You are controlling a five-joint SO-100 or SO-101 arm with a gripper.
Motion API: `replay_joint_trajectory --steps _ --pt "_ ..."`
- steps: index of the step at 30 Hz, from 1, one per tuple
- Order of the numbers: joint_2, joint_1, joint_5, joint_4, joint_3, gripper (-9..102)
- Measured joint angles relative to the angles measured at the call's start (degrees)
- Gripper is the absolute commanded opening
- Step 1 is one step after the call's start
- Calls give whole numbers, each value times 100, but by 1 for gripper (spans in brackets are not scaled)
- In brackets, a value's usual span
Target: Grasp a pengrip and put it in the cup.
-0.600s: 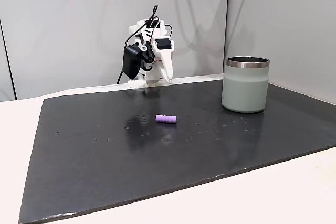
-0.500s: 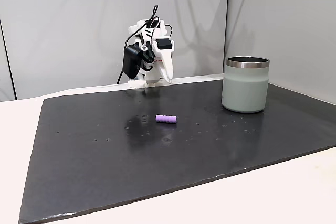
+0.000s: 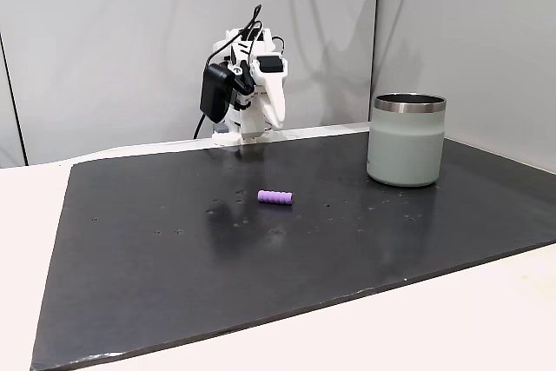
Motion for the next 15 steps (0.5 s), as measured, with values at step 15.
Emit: replay_joint_trajectory --steps 15 --pt "-4166 -149 615 -88 -3630 0"
